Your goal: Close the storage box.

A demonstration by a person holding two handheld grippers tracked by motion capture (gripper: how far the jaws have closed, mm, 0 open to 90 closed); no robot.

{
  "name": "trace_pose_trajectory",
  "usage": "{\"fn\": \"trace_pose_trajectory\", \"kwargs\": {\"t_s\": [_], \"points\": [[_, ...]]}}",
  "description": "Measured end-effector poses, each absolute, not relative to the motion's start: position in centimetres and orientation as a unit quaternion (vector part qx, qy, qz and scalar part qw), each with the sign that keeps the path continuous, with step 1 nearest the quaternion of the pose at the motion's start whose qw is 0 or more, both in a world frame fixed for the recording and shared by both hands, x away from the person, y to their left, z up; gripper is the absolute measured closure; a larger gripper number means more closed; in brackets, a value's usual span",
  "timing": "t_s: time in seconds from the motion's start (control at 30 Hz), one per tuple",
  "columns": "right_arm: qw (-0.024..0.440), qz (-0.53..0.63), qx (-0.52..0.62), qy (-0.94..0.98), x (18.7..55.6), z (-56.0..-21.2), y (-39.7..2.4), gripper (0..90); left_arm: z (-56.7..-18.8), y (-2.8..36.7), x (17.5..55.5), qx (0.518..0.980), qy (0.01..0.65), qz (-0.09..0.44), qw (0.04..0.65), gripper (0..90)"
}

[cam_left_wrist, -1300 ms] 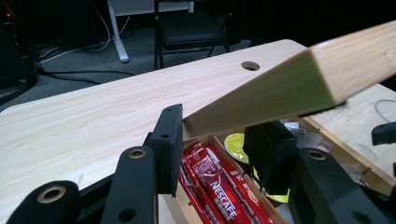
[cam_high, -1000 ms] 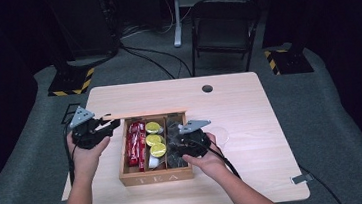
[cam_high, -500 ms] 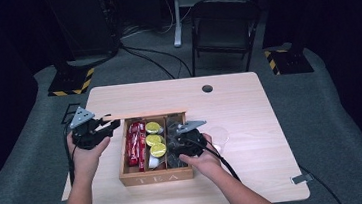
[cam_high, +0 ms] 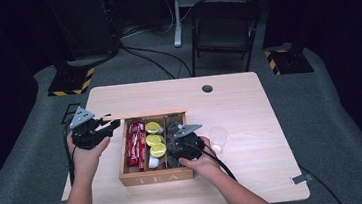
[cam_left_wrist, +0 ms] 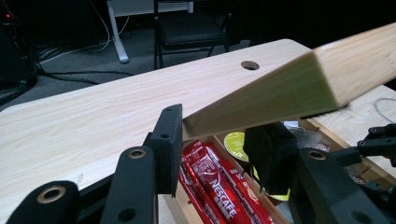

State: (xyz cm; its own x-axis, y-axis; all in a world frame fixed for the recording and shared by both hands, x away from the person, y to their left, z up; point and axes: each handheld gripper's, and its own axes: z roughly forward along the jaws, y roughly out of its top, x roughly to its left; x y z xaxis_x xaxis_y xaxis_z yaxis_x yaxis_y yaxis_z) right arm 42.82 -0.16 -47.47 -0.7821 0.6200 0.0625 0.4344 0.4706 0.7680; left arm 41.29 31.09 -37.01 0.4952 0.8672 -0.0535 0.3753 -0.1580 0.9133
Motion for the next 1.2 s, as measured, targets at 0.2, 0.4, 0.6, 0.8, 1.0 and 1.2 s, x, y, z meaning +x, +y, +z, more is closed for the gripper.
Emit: {"fn": "trace_pose_trajectory", "kwargs": {"t_s": [0.2, 0.4, 0.6, 0.8, 1.0, 1.2], "points": [[0.12, 0.403, 0.29, 0.86, 42.6, -47.6, 0.1, 57.9, -37.0, 31.1, 41.3, 0.717, 0.433, 0.254, 0.483, 57.6], [0.117, 0.403, 0.28, 0.864, 42.4, -47.5, 0.3, 69.8, -37.0, 31.1, 41.3, 0.717, 0.433, 0.255, 0.483, 57.6], [0.115, 0.408, 0.278, 0.862, 42.4, -47.3, 0.1, 74.1, -37.0, 31.1, 41.3, 0.717, 0.433, 0.254, 0.483, 57.6], [0.124, 0.418, 0.28, 0.855, 42.3, -46.9, -0.1, 75.0, -37.0, 31.1, 41.3, 0.718, 0.433, 0.254, 0.482, 57.6], [0.113, 0.442, 0.295, 0.84, 42.4, -46.1, -0.9, 75.2, -37.0, 31.1, 41.3, 0.718, 0.433, 0.254, 0.482, 57.5], [0.122, 0.445, 0.293, 0.837, 42.3, -45.5, -1.2, 75.3, -37.0, 31.1, 41.3, 0.718, 0.433, 0.254, 0.482, 57.6]]}}
